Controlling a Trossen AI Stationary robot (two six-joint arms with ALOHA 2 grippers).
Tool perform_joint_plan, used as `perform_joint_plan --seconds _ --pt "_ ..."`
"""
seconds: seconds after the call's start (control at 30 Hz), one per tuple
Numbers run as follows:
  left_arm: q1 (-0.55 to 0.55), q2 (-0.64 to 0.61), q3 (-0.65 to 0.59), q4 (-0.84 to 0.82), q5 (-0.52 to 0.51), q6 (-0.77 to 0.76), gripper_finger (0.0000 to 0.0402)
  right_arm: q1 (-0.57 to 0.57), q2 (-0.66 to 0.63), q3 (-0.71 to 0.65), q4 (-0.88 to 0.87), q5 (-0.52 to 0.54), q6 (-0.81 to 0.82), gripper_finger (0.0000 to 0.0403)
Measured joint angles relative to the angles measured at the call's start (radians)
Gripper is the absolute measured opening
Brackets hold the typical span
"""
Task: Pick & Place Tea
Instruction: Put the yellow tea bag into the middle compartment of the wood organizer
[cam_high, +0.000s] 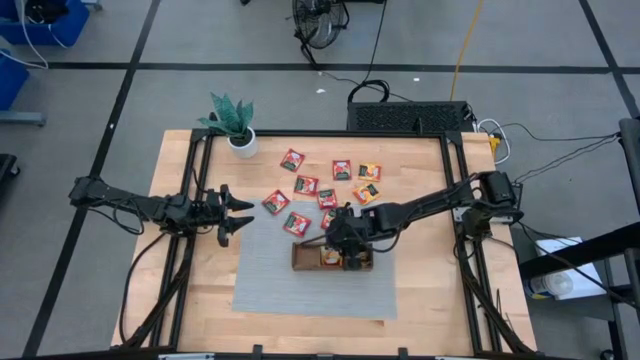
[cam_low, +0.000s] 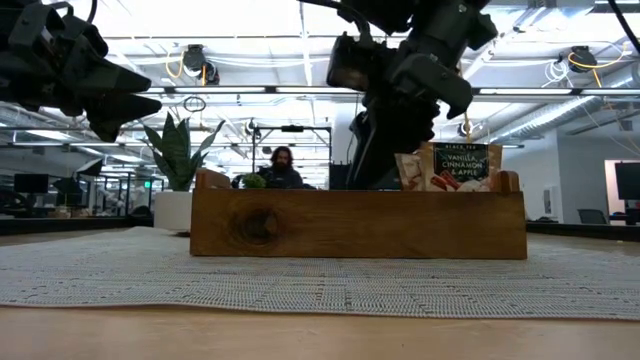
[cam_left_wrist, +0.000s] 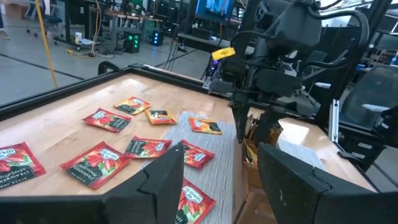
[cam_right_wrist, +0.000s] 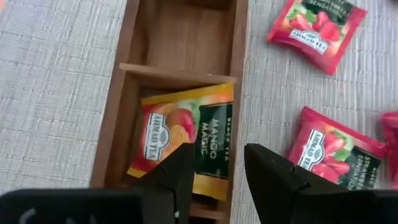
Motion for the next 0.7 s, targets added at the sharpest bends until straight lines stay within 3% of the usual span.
perform_joint_plan --seconds 0.3,0.7 --pt "0.0 0.0 0.0 -0.001 0.0 0.0 0.0205 0.001 0.0 -0.032 0.033 -0.014 0.001 0.013" --pt "0.0 0.0 0.0 -0.001 0.0 0.0 0.0205 0.001 0.0 -0.032 0.056 -0.141 0.006 0.012"
